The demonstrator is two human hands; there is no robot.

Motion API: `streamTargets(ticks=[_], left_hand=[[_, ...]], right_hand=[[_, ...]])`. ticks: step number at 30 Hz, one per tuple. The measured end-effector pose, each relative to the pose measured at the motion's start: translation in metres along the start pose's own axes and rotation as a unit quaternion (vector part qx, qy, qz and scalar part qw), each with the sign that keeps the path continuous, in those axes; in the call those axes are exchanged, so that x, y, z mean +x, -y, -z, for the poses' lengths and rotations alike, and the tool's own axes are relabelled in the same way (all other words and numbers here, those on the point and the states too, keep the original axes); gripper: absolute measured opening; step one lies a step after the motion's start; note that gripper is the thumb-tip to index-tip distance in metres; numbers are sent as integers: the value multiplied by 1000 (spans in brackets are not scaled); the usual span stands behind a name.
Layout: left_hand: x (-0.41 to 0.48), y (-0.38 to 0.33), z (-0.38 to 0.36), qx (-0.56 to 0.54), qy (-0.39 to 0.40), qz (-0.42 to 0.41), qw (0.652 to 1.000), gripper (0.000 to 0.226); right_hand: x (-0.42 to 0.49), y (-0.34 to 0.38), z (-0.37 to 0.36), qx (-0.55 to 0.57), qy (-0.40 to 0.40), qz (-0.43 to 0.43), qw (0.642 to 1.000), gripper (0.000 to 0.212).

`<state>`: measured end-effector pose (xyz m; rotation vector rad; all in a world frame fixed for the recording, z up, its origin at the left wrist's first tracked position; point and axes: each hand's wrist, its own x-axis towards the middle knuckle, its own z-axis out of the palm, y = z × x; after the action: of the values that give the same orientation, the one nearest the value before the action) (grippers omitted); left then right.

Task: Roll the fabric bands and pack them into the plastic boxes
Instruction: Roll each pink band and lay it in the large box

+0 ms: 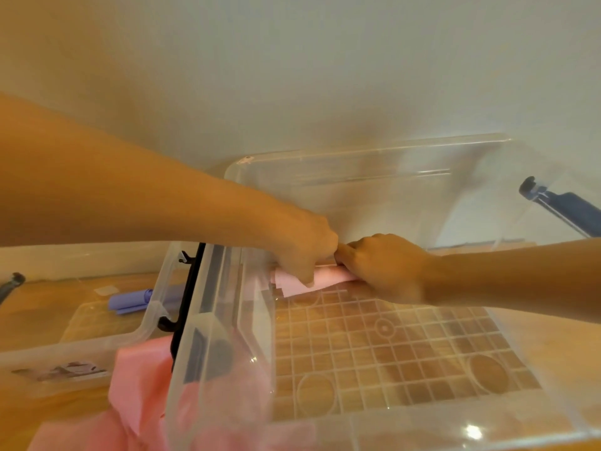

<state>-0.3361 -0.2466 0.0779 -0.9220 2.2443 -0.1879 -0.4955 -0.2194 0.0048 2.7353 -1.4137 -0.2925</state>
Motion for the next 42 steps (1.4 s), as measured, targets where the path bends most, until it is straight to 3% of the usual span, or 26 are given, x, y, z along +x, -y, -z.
streamTargets(ticks=[3, 7, 11, 14, 20, 26, 32, 35, 37, 39, 42], left_hand=[[-17, 2, 20, -39, -71, -50, 996, 28], [-55, 21, 26, -75, -213, -47, 973, 47], [-86, 37, 0, -85, -249, 5, 965, 76], [-102, 43, -16, -139, -280, 19, 950, 89], [-115, 42, -30, -141, -239, 35, 960, 100], [-115, 41, -33, -152, -235, 45, 959, 108], [-121, 35, -34, -154, -225, 72, 959, 107], [-121, 33, -37, -146, -223, 91, 960, 120], [-122, 32, -38, -146, -218, 96, 960, 113], [-123, 32, -39, -141, -209, 97, 963, 102], [-122, 32, -40, -141, -220, 89, 961, 103]], right_hand=[[1, 3, -7, -25, -10, 8, 1000, 44], [4, 5, -17, -38, -61, 19, 997, 28], [8, 4, -33, -62, -195, 81, 975, 32], [12, 3, -45, -72, -222, 99, 967, 39], [12, 1, -59, -93, -227, 122, 962, 51], [16, -1, -49, -82, -293, 131, 943, 37], [14, -5, -44, -95, -280, 156, 942, 37], [18, -6, -47, -135, -290, 185, 929, 21], [22, -7, -51, -166, -308, 197, 916, 7], [23, -6, -57, -184, -321, 205, 906, 13], [25, -4, -63, -196, -325, 201, 903, 19]])
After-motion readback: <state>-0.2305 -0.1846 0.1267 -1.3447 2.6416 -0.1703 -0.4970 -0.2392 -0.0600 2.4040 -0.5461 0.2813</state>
